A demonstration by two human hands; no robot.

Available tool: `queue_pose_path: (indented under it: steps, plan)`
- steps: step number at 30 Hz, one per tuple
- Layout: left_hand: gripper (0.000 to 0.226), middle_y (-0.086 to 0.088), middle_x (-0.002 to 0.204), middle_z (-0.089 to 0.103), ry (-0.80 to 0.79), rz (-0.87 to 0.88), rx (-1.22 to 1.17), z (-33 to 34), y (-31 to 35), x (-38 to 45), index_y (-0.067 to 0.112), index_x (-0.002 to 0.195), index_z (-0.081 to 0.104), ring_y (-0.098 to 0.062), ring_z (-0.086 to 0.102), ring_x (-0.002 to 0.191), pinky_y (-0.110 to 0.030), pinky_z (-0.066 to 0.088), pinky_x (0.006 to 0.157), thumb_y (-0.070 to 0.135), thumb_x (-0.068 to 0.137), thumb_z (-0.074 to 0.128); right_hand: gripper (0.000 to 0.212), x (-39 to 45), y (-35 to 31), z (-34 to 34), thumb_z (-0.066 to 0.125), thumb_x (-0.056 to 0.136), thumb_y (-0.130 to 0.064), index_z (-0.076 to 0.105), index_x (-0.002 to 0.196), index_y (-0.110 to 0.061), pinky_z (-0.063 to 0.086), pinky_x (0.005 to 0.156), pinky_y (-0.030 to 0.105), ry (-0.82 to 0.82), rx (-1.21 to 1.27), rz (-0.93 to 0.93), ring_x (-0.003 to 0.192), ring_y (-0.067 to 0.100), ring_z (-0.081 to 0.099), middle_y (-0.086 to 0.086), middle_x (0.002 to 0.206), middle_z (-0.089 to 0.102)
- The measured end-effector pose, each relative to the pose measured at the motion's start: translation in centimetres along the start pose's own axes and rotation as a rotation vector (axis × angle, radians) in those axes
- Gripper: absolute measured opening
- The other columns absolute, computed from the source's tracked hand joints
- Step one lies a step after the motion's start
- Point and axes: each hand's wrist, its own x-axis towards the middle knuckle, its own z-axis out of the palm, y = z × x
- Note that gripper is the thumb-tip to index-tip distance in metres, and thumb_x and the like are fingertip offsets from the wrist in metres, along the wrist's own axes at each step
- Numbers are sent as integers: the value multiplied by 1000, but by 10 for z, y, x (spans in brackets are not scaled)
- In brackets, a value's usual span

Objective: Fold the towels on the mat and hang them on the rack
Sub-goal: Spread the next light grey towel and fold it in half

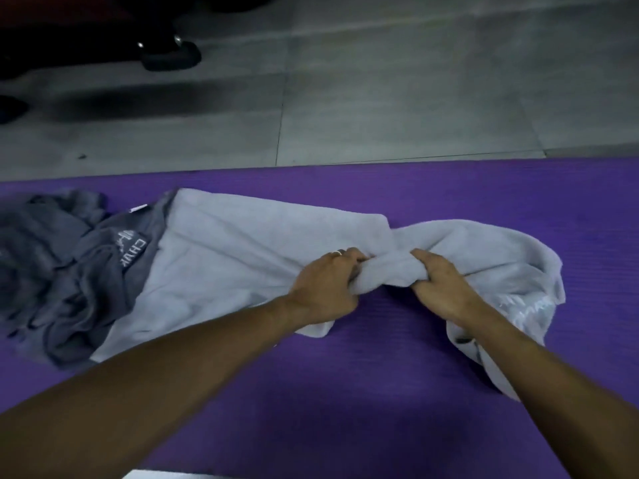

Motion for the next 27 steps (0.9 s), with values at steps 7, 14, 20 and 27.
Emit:
queue_pose_path:
  steps: [7,14,20,27]
  plan:
    - [27,-11,101,63,124,-119,33,25,-32,-26,12,119,49,-33,58,96,-35,40,78,19,93,50,17,-8,-3,-73,59,86,-5,61,99,-17,47,77,25,-73,-165,92,90,19,62,3,96,67]
    - [50,4,90,62,-199,26,-312,-29,25,-9,26,108,48,-14,59,82,-29,45,67,52,75,75,5,-50,-15,-162,66,85,-10,66,86,-5,43,74,34,193,-198,227,83,22,56,10,86,65]
    - [6,-1,91,70,-119,-106,-181,-12,-11,-10,10,87,66,-23,65,93,-32,49,79,13,83,61,13,-78,8,-190,63,86,-10,62,74,-10,40,71,34,394,-230,285,80,23,52,10,80,62]
    - [22,-12,105,73,-527,-306,-826,-48,64,11,7,111,68,-27,69,100,-36,54,91,18,92,61,26,-94,19,-246,66,85,-29,65,83,-3,40,70,33,406,-486,478,87,36,61,24,90,64]
